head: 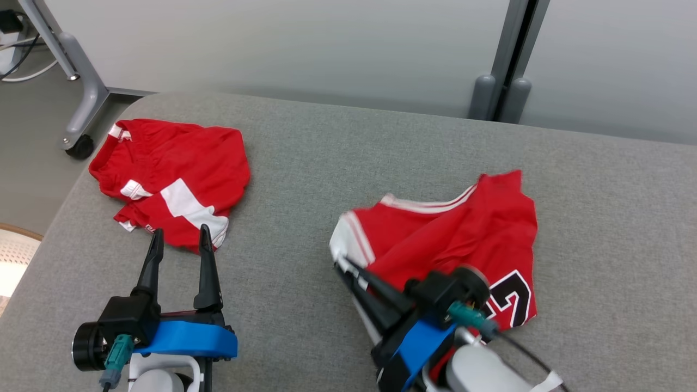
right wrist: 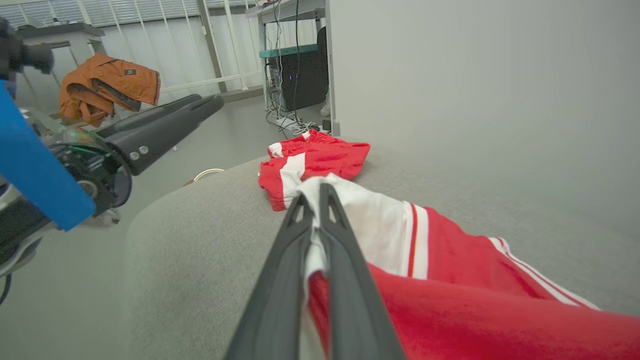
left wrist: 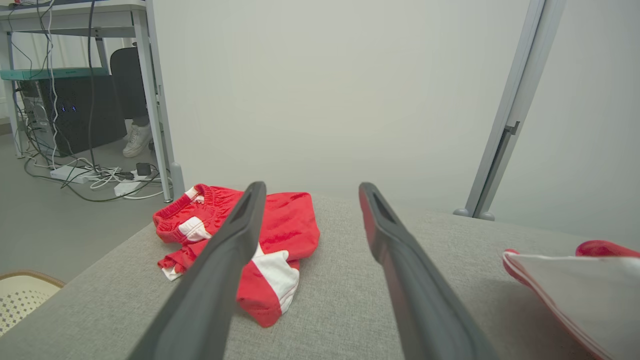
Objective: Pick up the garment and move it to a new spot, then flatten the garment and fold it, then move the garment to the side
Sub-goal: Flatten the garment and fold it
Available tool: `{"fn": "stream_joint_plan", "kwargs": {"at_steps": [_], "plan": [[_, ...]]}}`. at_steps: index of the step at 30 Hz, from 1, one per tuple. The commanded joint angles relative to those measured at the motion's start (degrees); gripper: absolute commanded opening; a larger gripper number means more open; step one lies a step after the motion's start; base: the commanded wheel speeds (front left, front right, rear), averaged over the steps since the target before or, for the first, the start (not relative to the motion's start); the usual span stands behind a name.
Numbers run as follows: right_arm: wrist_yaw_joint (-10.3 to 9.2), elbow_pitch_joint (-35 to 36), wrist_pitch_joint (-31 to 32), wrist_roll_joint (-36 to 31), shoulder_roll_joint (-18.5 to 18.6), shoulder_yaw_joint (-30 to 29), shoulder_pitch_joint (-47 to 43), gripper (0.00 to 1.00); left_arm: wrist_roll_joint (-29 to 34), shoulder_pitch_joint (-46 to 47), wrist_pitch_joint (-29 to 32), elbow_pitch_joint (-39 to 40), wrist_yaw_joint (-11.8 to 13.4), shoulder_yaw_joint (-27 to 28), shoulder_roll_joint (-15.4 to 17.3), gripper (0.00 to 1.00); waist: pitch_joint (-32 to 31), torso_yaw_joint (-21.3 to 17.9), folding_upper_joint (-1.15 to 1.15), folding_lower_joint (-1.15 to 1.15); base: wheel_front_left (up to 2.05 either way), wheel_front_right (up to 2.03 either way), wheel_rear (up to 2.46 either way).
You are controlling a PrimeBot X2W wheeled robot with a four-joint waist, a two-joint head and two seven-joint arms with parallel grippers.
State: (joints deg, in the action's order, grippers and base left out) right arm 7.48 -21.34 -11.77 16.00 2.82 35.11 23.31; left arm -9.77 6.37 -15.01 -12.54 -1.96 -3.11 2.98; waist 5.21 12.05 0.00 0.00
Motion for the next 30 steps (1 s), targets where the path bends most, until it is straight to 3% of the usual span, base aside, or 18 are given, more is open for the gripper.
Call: {"fn": "stream_joint_plan", "kwargs": {"at_steps": [1, 6, 7, 8, 9, 15, 22, 30], "plan": [[0.03, -2.28, -0.82, 1.22, 0.15, 3.56, -1.34, 0.0, -0.26, -0.24, -0.26, 0.08, 0.34, -0.12, -0.14, 1.0, 0.36, 0.54, 0.0, 0.0, 0.0, 0.0, 0.0], [0.03, -7.97, -1.04, 2.68, 0.16, 11.15, -3.23, 0.0, -0.9, -0.96, -0.26, 0.21, 1.0, -0.37, -0.15, 1.0, 0.52, 0.1, 0.0, 0.0, 0.0, 0.0, 0.0], [0.03, -8.37, -1.27, 2.92, 0.11, 12.24, -3.2, 0.09, -0.93, -1.06, -0.26, 0.16, 1.11, -0.39, -0.15, 1.0, 0.49, -0.21, 0.0, 0.0, 0.0, 0.0, 0.0], [0.03, -8.78, -1.59, 3.24, 0.1, 12.85, -3.08, 0.84, -1.08, -1.06, -0.26, 0.16, 1.25, -0.5, -0.14, 1.0, 0.46, -0.49, 0.0, 0.0, 0.0, 0.0, 0.0], [0.03, -9.14, -1.7, 3.43, 0.11, 13.38, -3.04, 1.0, -1.21, -1.1, -0.26, 0.11, 1.36, -0.39, -0.14, 1.0, 0.34, -0.9, 0.0, 0.0, 0.0, 0.0, 0.0], [0.03, -7.87, -2.97, 3.58, 0.12, 10.61, -2.06, 1.0, -1.06, -1.06, -0.26, 0.04, 1.45, -0.48, -0.13, 1.0, -0.21, -2.6, 0.0, 0.0, 0.0, 0.0, 0.0], [0.03, -4.04, -3.28, -1.75, 0.8, 1.31, -2.35, 1.0, -0.65, -1.45, -0.26, 0.38, 1.48, 0.02, -0.13, 1.0, -0.7, -4.58, 0.0, 0.0, 0.0, 0.0, 0.0], [0.03, 1.24, 2.76, -5.48, 4.15, -0.94, -7.68, 1.0, -0.33, -1.8, -0.26, 0.63, 1.09, 0.19, -0.13, 1.0, -0.49, -5.18, 0.0, 0.0, 0.0, 0.0, 0.0]]}}
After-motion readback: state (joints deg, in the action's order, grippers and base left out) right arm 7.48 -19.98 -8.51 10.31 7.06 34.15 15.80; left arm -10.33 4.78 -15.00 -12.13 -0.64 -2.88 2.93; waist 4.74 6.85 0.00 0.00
